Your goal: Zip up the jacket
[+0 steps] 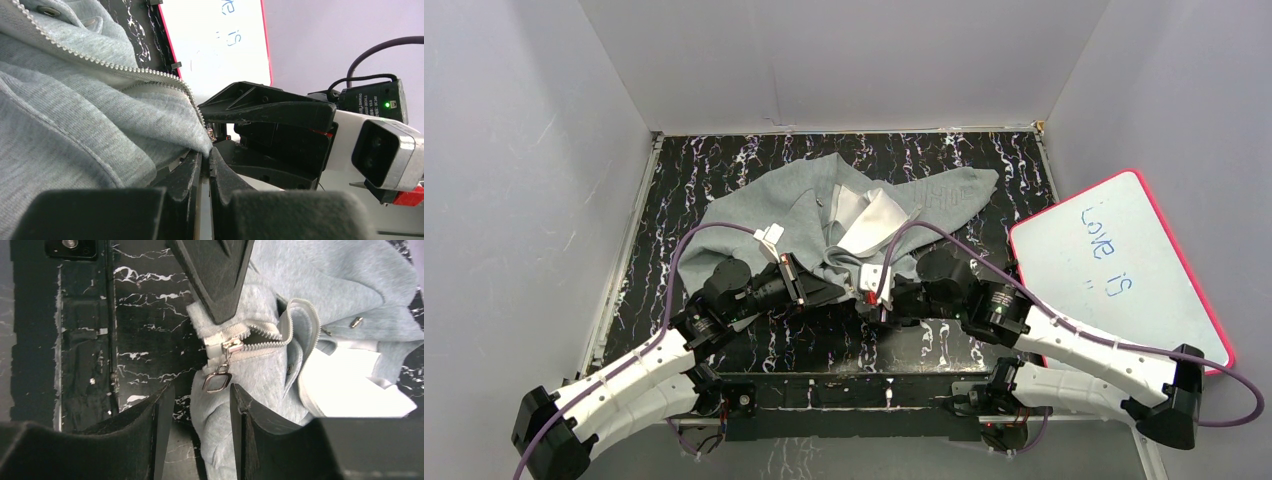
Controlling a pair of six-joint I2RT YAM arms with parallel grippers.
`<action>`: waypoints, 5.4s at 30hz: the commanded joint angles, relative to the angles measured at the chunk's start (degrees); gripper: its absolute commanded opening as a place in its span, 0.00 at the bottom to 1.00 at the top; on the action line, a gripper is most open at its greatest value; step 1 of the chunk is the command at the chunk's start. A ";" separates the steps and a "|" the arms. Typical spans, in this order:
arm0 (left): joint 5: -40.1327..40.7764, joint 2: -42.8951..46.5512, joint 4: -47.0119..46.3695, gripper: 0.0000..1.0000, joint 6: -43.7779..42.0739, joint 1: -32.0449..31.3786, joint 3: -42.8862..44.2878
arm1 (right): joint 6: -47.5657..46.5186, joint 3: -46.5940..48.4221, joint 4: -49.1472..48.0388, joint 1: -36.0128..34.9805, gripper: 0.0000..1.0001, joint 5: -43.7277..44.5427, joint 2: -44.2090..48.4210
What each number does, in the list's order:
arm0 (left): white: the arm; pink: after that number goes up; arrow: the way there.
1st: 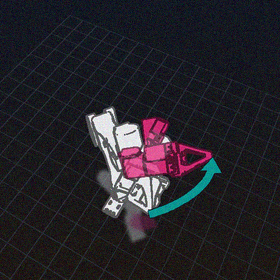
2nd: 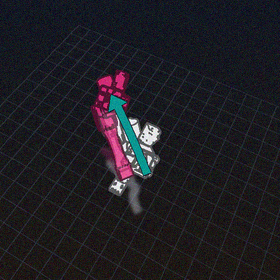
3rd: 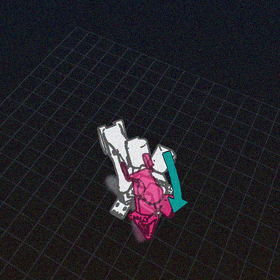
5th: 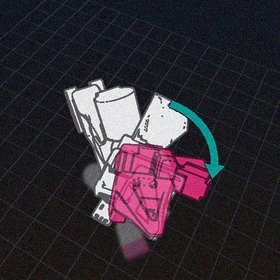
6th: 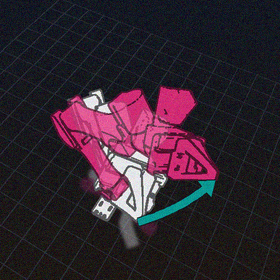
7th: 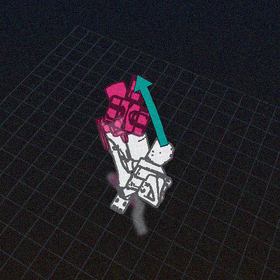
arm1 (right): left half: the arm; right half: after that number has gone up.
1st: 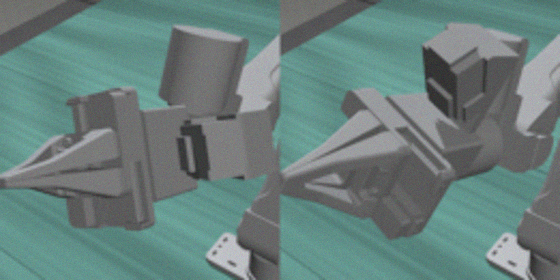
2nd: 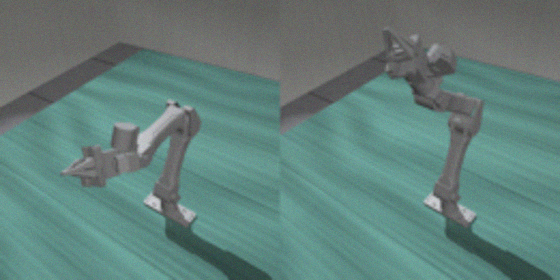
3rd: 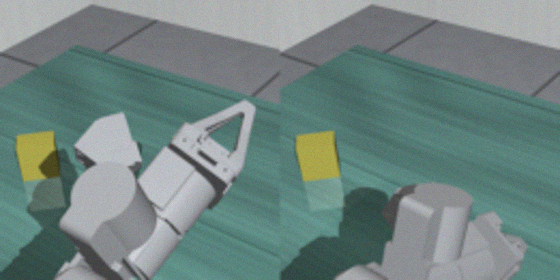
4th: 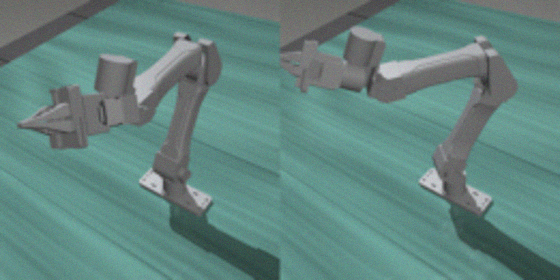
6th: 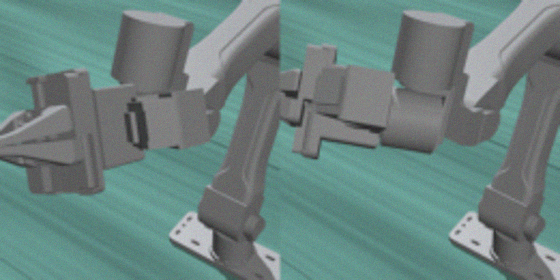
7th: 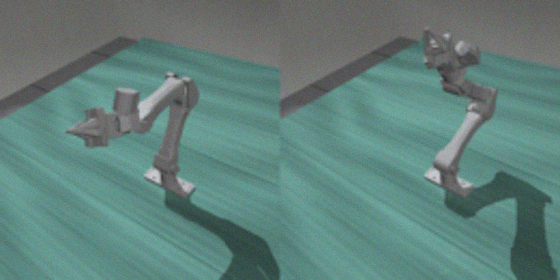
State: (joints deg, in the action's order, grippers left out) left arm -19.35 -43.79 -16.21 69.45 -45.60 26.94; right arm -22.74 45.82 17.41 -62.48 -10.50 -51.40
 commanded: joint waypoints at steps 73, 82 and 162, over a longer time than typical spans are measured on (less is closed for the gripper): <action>-9.86 -2.41 9.48 0.00 -9.66 -0.36 7.53 | 1.91 29.03 6.51 -0.38 0.00 39.20 -27.23; -10.90 3.37 17.85 0.00 -10.89 -0.36 6.35 | 5.12 33.69 6.08 9.81 0.00 35.11 -32.66; 6.17 -16.11 24.70 0.00 -35.62 -0.33 24.20 | 23.50 38.06 18.80 -1.36 0.00 39.77 -23.82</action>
State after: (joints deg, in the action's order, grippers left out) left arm -11.49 -64.23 3.81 34.28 -45.98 51.35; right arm 1.15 81.34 39.75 -64.75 22.02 -75.75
